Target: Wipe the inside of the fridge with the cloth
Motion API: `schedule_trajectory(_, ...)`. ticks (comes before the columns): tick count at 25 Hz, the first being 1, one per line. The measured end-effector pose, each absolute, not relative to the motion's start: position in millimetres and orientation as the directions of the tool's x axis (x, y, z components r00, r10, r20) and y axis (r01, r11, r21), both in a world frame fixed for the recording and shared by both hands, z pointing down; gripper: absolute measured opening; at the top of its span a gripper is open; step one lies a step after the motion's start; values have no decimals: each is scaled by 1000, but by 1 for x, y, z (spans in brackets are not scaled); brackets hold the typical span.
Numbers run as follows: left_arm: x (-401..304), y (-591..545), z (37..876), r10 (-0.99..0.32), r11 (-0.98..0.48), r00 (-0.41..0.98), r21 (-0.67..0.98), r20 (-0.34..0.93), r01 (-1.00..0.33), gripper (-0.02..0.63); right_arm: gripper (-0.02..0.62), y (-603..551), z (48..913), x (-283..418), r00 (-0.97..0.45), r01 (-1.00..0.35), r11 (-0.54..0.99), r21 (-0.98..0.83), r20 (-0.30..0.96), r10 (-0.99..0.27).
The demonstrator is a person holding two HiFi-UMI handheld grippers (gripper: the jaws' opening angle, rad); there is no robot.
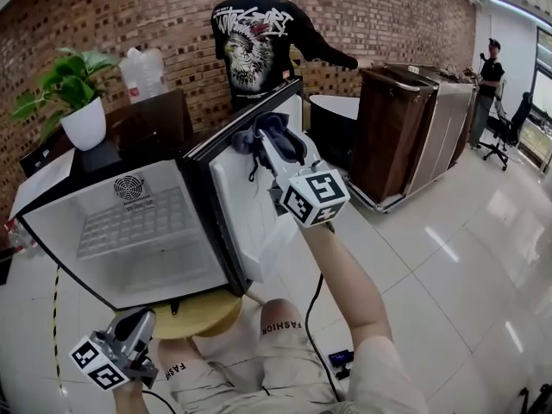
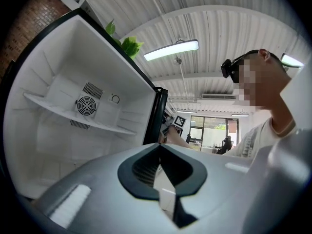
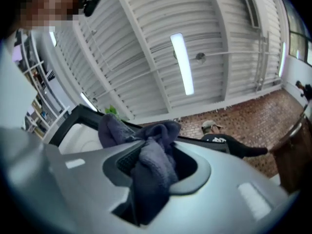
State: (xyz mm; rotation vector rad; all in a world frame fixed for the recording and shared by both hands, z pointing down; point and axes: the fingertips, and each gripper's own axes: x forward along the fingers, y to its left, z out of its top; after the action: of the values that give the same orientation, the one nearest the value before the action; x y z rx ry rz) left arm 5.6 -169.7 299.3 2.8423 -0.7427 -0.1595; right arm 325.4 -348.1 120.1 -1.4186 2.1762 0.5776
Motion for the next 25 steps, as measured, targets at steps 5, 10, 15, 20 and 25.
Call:
schedule_trajectory(5,-6,-172,304,-518,-839,854,224,-50,-496,0,144,-362,112,343,-412,-891,437,120,-614,-673)
schedule_trajectory(10,-2,-174,309,-512,-839,858,234,-32,-492,0,141,-416,126,415,-217,-956,290,-35,-580,-785)
schedule_trajectory(15,4,-174,310,-512,-838,859,226,-14,-496,0,141,-461,137,459,-77,-983,145,-113,-462,-883)
schedule_trajectory(20,0,-176,312,-525,-830,851,223,-3,-511,0,143,-322,116,365,-364,-923,361,135,-614,-700)
schedule_trajectory(25,0,-186,311,-540,-821,842,221,2,-527,0,143,-266,135,261,-586,-810,453,372,-539,-605)
